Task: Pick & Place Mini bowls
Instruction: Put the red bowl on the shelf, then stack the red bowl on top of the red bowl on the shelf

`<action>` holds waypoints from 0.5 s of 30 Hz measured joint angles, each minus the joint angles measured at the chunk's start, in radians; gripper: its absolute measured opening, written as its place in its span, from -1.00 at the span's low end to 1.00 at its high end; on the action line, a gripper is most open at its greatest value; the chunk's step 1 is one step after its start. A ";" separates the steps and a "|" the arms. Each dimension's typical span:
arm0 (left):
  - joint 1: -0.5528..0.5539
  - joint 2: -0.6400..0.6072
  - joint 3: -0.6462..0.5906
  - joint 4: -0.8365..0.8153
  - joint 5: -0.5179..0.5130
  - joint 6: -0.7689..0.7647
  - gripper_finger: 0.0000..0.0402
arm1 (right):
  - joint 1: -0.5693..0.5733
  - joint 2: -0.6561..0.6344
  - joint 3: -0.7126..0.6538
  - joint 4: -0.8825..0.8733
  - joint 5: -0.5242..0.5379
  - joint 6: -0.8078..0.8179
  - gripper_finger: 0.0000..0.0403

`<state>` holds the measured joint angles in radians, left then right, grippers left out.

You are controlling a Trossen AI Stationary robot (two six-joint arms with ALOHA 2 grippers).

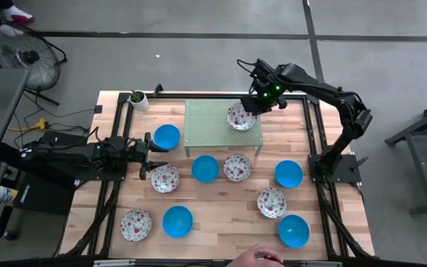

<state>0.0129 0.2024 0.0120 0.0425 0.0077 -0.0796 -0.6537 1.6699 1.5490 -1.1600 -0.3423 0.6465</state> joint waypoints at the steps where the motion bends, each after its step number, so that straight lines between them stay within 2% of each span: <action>1: 0.000 0.000 0.000 0.000 0.000 0.000 0.16 | 0.000 0.000 0.000 0.003 0.000 0.000 -0.93; 15: 0.000 0.000 0.000 0.000 0.000 0.000 0.16 | 0.000 0.000 0.000 0.006 -0.004 0.000 -0.59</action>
<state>0.0130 0.2024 0.0120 0.0423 0.0078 -0.0798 -0.6538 1.6699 1.5490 -1.1538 -0.3458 0.6464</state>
